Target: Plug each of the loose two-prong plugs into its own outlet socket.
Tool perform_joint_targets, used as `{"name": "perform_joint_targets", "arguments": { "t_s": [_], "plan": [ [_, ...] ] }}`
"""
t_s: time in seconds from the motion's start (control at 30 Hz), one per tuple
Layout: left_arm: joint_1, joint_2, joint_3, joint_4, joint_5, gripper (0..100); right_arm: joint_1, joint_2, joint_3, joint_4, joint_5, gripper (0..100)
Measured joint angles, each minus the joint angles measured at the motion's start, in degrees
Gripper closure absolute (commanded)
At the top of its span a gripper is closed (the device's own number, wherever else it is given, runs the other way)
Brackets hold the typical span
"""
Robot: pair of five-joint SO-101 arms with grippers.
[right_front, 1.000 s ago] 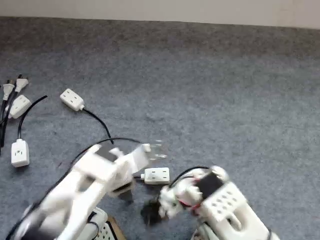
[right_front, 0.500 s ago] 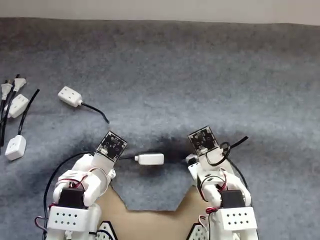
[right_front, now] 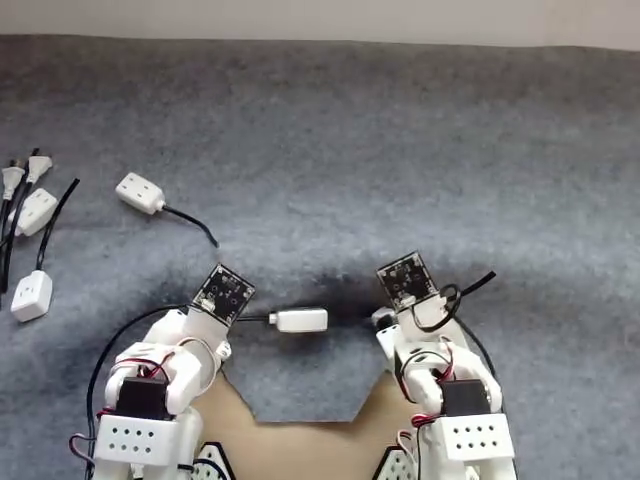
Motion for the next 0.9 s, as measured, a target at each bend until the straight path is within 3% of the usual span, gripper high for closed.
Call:
{"name": "perform_joint_targets", "arguments": {
  "t_s": [0.17, 0.33, 0.43, 0.57, 0.73, 0.9],
  "plan": [
    [0.0, 0.0, -0.6, 0.4, 0.0, 99, 0.9, -0.1, 0.0, 1.2, 2.2, 99.1],
    [-3.3, 0.1, -6.0, 4.6, -1.6, 98, 4.6, 0.1, -4.0, 17.1, 8.0, 99.1],
    [-5.5, 0.3, -11.3, 5.7, -1.9, 98, 8.2, 0.6, -6.5, 21.5, 11.6, 99.1],
    [-10.1, -0.4, -24.9, 5.4, -2.1, 98, 9.8, 3.6, -19.3, 33.1, 14.9, 99.1],
    [-10.5, -0.2, -39.9, 10.6, -0.3, 98, 9.8, 9.1, -42.4, 44.4, 12.1, 99.1],
    [-7.2, -0.3, -43.8, 13.5, 1.7, 98, 8.1, 18.5, -52.4, 45.4, 4.1, 99.1]
  ]
}}
